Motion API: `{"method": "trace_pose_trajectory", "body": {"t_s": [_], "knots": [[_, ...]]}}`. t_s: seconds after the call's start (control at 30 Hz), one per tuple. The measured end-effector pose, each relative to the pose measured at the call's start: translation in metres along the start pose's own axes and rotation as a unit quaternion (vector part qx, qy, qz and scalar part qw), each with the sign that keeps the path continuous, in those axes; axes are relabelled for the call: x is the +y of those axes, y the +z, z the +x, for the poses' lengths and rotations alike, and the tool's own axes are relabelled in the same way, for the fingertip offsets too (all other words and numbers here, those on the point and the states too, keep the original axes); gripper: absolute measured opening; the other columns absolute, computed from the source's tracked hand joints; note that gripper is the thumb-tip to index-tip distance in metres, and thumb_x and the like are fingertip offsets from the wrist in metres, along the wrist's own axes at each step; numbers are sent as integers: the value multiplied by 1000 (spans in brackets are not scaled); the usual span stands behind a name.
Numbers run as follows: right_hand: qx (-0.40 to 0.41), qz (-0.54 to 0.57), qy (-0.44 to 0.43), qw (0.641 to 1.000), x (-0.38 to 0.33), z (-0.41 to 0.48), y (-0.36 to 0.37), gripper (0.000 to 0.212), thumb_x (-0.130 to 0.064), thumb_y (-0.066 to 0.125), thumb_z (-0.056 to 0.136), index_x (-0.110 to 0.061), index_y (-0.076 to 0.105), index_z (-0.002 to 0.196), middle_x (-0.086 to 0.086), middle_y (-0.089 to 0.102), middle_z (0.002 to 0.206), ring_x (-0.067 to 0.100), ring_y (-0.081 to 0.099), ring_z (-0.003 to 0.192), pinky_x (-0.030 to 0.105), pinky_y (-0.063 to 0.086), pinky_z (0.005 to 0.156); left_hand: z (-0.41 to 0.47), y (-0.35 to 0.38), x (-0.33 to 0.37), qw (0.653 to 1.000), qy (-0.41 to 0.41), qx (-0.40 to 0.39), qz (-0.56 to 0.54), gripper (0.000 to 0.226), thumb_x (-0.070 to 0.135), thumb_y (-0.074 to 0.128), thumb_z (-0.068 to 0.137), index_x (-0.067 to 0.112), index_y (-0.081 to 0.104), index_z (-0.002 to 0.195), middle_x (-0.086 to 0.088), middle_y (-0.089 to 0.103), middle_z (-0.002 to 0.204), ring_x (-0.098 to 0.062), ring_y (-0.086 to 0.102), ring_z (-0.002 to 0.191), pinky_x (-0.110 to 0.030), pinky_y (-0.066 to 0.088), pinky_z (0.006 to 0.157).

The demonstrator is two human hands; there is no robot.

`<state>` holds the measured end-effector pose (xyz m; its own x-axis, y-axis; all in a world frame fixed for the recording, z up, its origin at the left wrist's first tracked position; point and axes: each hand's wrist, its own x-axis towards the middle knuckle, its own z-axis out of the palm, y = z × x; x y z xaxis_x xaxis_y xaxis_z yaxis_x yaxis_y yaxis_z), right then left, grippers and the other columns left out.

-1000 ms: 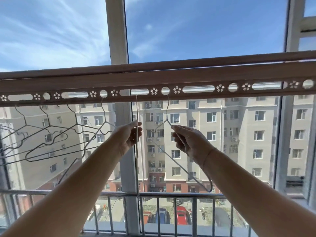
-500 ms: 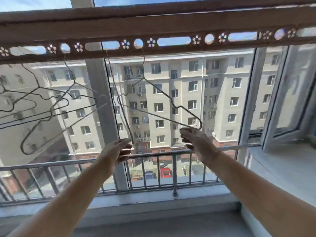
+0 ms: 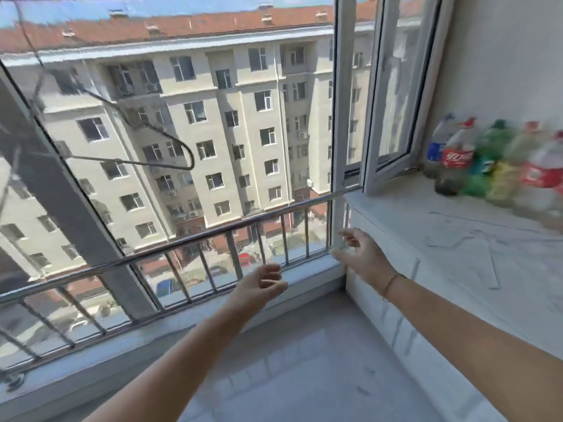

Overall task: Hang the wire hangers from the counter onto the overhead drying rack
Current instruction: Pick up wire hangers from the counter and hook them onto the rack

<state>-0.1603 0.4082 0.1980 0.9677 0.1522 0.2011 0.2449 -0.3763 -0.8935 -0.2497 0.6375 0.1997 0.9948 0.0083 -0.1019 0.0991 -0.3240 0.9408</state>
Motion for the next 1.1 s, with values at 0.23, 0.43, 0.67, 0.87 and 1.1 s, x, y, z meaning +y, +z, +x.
{"method": "trace_pose_trajectory", "body": {"t_s": [0.23,0.43,0.67,0.87,1.1], "knots": [[83,-46,112,989,115,-29,-122,48,-19,73,77,-11,54,120,6,46,113,17,48,106,23,36,89,52,147,10,993,-4,-119,15,33,14,68,84,18,55,114,-6,60,108,-14,58,97,-26,48,92],[145,-75,198,967,202,-49,-226,46,-17,72,77,-7,54,118,8,47,111,21,48,106,24,36,90,103,268,37,983,1,-184,24,34,22,67,84,23,56,117,0,61,110,-10,59,99,-19,48,85],[208,-78,270,937,279,-68,-325,43,-16,73,76,-5,56,114,12,51,115,20,50,104,25,38,89,151,391,56,971,-31,-235,21,39,28,66,86,22,54,122,2,61,116,-8,59,104,-21,44,88],[277,-56,341,897,328,-68,-381,40,-16,72,75,-5,58,111,15,55,117,26,53,109,33,41,91,183,458,63,962,-52,-264,38,39,25,64,87,18,54,124,0,59,116,-5,57,98,-19,41,81],[305,-53,401,862,383,-30,-422,35,-16,66,79,0,57,108,18,62,111,32,58,105,38,44,92,258,488,51,969,-84,-222,71,35,23,62,88,12,57,121,-3,60,112,-15,56,98,-24,39,82]]}}
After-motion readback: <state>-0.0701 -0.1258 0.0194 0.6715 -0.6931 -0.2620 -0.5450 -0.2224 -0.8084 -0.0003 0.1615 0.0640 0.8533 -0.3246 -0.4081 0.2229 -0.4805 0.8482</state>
